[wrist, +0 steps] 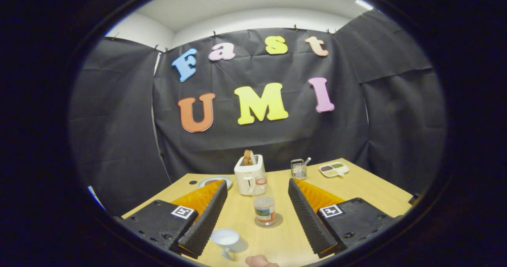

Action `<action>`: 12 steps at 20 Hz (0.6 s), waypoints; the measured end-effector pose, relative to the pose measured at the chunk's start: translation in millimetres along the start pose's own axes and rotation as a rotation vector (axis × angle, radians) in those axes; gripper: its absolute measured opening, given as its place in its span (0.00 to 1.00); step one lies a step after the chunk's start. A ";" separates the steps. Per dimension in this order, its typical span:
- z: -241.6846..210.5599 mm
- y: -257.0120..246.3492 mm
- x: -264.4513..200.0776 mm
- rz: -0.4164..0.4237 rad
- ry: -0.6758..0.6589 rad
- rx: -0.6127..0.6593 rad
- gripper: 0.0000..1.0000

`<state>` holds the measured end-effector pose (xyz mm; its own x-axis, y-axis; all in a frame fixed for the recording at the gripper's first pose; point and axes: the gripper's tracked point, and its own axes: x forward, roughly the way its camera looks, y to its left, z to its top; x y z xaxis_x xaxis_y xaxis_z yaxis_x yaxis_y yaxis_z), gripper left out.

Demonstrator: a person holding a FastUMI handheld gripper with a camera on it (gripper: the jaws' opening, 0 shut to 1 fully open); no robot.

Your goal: Take the bottle from table, then pour the juice into the cup, finally place the bottle on the coaster

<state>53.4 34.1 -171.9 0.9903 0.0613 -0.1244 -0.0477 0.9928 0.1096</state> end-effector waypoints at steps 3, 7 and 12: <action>6.4 -7.1 -20.7 -0.018 0.001 -0.033 0.99; 27.0 -4.3 -44.8 -0.035 0.004 -0.077 0.99; 47.6 3.0 -64.7 -0.025 -0.004 -0.107 0.99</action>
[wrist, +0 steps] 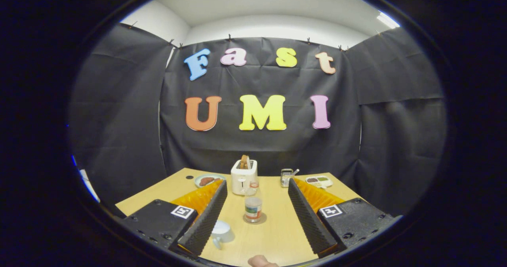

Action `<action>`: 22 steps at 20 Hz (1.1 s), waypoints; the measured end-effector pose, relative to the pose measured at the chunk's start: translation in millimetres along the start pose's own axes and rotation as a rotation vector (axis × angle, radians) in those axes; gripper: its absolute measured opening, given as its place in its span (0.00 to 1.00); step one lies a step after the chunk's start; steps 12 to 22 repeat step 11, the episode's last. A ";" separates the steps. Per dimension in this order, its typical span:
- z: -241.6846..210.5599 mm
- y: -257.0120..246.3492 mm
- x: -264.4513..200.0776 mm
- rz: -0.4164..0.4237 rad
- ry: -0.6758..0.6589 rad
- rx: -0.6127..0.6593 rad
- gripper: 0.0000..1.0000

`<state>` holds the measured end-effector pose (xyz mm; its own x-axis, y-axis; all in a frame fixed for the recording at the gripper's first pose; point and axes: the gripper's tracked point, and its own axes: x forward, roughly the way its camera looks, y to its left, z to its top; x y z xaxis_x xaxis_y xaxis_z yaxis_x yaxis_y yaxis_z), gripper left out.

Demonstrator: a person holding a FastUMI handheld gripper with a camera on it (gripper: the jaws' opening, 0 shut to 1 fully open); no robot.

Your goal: Take the bottle from table, then pour the juice into the cup, finally place the bottle on the coaster

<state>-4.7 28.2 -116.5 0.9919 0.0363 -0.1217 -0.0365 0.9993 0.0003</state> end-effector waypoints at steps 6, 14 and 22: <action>37.9 6.7 -32.0 0.024 -0.035 0.059 0.99; 65.1 4.8 -60.3 -0.030 -0.060 -0.032 0.99; 65.1 4.8 -60.3 -0.030 -0.060 -0.032 0.99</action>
